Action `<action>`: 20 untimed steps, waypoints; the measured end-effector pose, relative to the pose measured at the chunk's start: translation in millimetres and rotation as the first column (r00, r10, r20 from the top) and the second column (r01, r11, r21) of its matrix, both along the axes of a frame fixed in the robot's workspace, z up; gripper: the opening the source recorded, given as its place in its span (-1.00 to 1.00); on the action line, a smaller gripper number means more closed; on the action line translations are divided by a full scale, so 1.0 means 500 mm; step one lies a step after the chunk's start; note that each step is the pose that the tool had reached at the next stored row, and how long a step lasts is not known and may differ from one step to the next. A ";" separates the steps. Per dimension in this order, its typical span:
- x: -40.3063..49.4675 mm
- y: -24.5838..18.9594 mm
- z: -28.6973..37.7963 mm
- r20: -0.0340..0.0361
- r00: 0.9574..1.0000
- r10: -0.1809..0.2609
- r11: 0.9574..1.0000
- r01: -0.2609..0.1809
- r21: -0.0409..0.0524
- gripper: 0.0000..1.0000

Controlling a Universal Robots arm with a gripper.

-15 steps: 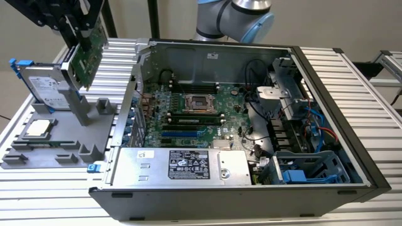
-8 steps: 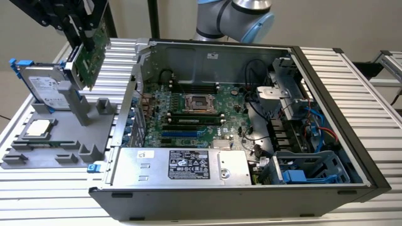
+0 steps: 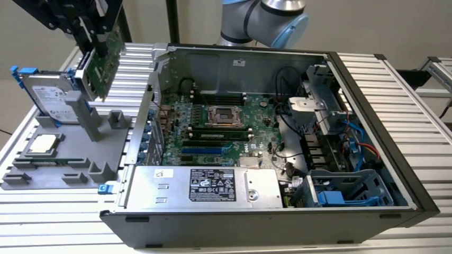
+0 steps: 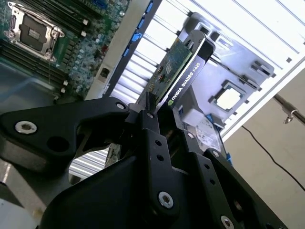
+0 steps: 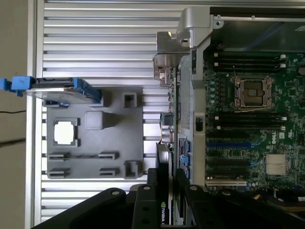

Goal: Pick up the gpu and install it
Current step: 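Pick up the gpu and move the gpu toward the slot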

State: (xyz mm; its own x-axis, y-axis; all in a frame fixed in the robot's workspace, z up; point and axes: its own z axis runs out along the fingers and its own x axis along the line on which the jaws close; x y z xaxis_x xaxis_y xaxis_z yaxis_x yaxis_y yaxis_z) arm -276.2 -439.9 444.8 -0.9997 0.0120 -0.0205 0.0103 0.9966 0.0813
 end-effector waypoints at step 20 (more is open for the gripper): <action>0.032 0.0032 0.000 0.000 1.000 0.000 1.000 0.000 0.000 -1.00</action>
